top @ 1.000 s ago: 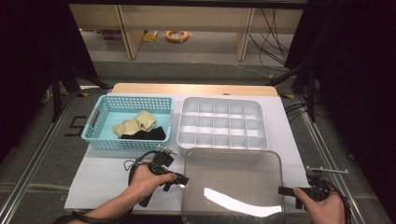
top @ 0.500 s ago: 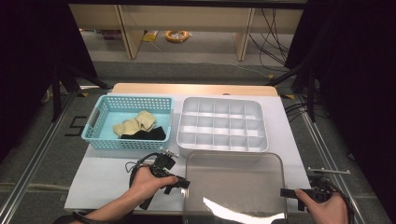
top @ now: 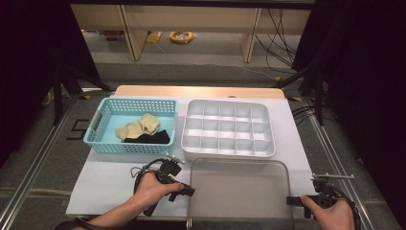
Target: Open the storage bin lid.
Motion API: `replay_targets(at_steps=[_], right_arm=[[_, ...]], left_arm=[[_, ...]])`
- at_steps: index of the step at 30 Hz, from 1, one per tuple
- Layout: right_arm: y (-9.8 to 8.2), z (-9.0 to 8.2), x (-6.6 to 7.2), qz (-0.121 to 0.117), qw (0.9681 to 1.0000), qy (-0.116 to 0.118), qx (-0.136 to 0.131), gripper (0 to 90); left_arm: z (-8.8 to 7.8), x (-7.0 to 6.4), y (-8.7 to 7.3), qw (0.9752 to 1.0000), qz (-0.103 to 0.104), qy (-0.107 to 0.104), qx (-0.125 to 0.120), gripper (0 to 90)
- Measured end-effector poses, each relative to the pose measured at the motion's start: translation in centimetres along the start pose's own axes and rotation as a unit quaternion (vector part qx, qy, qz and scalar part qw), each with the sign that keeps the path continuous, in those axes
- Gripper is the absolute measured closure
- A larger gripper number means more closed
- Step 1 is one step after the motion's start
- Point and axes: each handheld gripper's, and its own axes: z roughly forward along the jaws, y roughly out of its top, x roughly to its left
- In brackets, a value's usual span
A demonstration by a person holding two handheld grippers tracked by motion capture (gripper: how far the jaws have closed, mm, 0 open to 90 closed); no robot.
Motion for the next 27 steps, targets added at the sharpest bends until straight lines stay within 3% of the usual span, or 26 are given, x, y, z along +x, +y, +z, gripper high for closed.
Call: replay_targets(at_steps=[1, 2, 3, 4, 5, 8, 9, 10, 11, 12, 14, 15, 16, 17, 19, 20, 21, 22, 23, 24, 25, 27], right_arm=[[0.1, 0.2, 0.0, 0.007, 1.0, 0.0, 0.007, 69.5], [0.2, 0.2, -0.2, -0.007, 0.9999, -0.012, 0.008, 69.7], [0.2, 0.4, -0.2, -0.007, 0.9999, -0.007, 0.013, 69.9], [0.1, 0.6, 0.0, 0.008, 0.9999, -0.008, 0.007, 70.2], [0.3, 0.7, -0.2, -0.004, 0.9998, -0.004, 0.02, 71.3], [0.3, 0.8, -0.1, 0.0, 0.9996, -0.006, 0.028, 72.6], [0.4, 1.0, -0.2, -0.01, 0.9996, -0.005, 0.025, 73.0], [0.4, 1.1, 0.2, 0.01, 0.9996, -0.004, 0.027, 73.1], [0.5, 1.1, 0.1, -0.004, 0.9995, -0.014, 0.028, 72.6], [0.5, 1.2, 0.2, -0.003, 0.9994, -0.019, 0.028, 73.0], [0.7, 1.0, 0.1, -0.021, 0.9993, -0.025, 0.017, 75.3], [0.7, 1.0, 0.2, -0.017, 0.9997, -0.016, 0.01, 77.2], [0.7, 0.9, 0.5, 0.005, 0.9999, -0.008, 0.01, 78.9], [0.8, 0.9, 0.5, -0.009, 0.9998, -0.017, 0.005, 80.9], [0.8, 0.7, 0.2, -0.041, 0.9987, -0.026, 0.014, 84.6], [0.8, 0.7, 0.8, -0.004, 0.9997, -0.021, 0.01, 86.6], [0.8, 0.7, 0.7, -0.021, 0.9993, -0.028, 0.008, 88.2], [0.8, 0.8, 0.7, -0.017, 0.9996, -0.023, 0.006, 89.8], [0.9, 0.7, 0.6, -0.03, 0.9991, -0.028, 0.007, 90.0], [0.9, 0.6, 0.3, -0.051, 0.9979, -0.039, 0.013, 90.0], [0.9, 0.6, 0.4, -0.049, 0.9979, -0.04, 0.012, 90.0], [1.0, 0.7, 0.6, -0.028, 0.999, -0.034, 0.003, 90.0]], left_arm=[[0.0, 0.0, 0.0, 1.0, 0.001, 0.002, 0.001, 69.7], [0.1, 0.1, 0.0, 1.0, 0.003, 0.004, 0.003, 69.5], [0.1, 0.1, 0.1, 1.0, 0.001, 0.006, 0.0, 69.3], [0.1, 0.2, 0.1, 0.9999, 0.005, 0.009, 0.004, 69.0], [0.2, 0.3, 0.1, 0.9999, 0.005, 0.009, 0.003, 67.7], [0.1, 0.4, 0.2, 0.9998, 0.004, 0.017, 0.0, 63.8], [0.1, 0.4, 0.2, 0.9998, 0.006, 0.019, -0.005, 61.2], [0.0, 0.4, 0.2, 0.9995, 0.004, 0.029, -0.012, 59.6], [-0.2, 0.5, 0.2, 0.9987, 0.023, 0.044, -0.014, 56.9], [-0.4, 0.7, 0.2, 0.9981, 0.032, 0.049, -0.018, 57.2], [-0.9, 0.8, 0.3, 0.998, 0.034, 0.043, -0.032, 57.1], [-1.0, 0.8, 0.4, 0.9977, 0.037, 0.045, -0.033, 58.3], [-1.2, 0.7, 0.4, 0.9971, 0.041, 0.051, -0.039, 60.0], [-1.0, 0.6, 0.3, 0.9972, 0.032, 0.041, -0.054, 63.2], [-1.3, 0.6, 0.3, 0.9966, 0.037, 0.049, -0.054, 70.4], [-1.6, 0.9, 0.3, 0.9961, 0.057, 0.056, -0.038, 74.1], [-1.6, 1.0, 0.3, 0.996, 0.058, 0.059, -0.035, 77.0], [-1.4, 1.0, 0.2, 0.9966, 0.04, 0.052, -0.05, 79.8], [-1.7, 1.3, 0.1, 0.996, 0.058, 0.061, -0.03, 82.7], [-1.6, 1.4, 0.0, 0.9961, 0.058, 0.06, -0.027, 85.2], [-1.6, 1.6, -0.1, 0.9959, 0.063, 0.062, -0.019, 87.4], [-1.3, 1.7, -0.4, 0.9969, 0.052, 0.058, -0.014, 89.4]])
